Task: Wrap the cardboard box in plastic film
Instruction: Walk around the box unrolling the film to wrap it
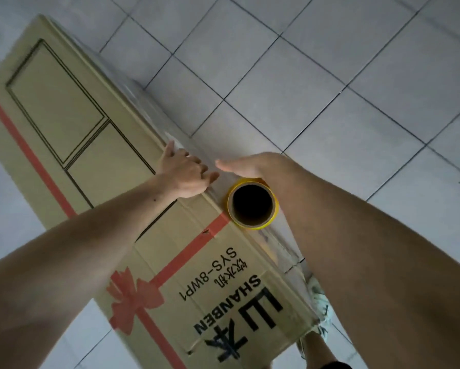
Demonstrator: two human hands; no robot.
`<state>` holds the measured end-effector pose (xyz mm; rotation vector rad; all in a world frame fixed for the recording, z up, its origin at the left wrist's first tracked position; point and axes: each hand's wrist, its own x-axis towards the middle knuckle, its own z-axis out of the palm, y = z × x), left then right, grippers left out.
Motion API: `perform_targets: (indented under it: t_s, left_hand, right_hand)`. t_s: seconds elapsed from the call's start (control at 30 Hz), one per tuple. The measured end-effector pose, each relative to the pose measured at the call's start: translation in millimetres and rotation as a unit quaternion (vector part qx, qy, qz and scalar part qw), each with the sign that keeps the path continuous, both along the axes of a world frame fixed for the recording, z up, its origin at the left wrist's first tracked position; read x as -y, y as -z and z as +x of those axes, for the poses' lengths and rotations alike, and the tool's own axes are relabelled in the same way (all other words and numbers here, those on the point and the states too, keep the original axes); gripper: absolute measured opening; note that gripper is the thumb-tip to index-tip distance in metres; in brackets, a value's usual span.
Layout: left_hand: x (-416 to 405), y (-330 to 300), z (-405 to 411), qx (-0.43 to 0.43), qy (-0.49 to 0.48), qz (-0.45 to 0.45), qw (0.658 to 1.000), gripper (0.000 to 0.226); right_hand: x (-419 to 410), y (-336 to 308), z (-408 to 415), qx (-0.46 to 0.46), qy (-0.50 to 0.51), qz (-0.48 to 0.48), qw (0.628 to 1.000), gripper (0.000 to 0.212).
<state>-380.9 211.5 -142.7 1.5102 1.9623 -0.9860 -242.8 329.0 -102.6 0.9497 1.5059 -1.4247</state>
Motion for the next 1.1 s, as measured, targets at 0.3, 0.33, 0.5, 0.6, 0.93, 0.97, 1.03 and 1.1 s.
perform_targets:
  t_s: [0.3,0.33,0.5,0.6,0.93,0.97,1.03,1.1]
  left_hand:
    - [-5.3,-5.7,2.8,-0.029,-0.022,-0.029,0.999,0.083]
    - [-5.5,-6.5,2.7,-0.035,-0.02,-0.036,0.999,0.083]
    - [-5.7,-8.2,2.0,-0.04,-0.016,-0.063,0.997,0.087]
    - [-5.4,-5.9,7.5,-0.032,0.02,-0.091,0.995,0.087]
    - [27.8,8.2,63.6,0.04,0.111,0.035,0.992,0.092]
    - [28.8,7.0,62.9,0.035,0.109,0.048,0.992,0.097]
    - [28.0,5.5,61.4,0.029,0.108,0.071,0.991,0.098]
    - [26.4,5.1,60.5,0.027,0.104,0.089,0.99,0.091]
  right_hand:
    - [35.8,31.1,120.9,0.131,0.408,-0.098,0.898,0.073]
    - [44.4,34.0,133.7,0.135,0.452,-0.123,0.873,0.077]
    - [64.8,23.3,168.3,0.15,0.568,-0.166,0.792,0.069]
    - [47.2,17.4,162.0,0.128,0.47,-0.064,0.871,0.065]
    - [56.5,27.1,92.8,0.139,0.067,0.151,0.976,0.147]
    - [57.3,29.2,103.8,0.116,0.099,0.146,0.977,0.137]
    - [58.3,33.9,136.4,0.054,0.194,0.127,0.971,0.111]
    - [65.8,37.1,174.4,0.013,0.303,0.087,0.949,0.092]
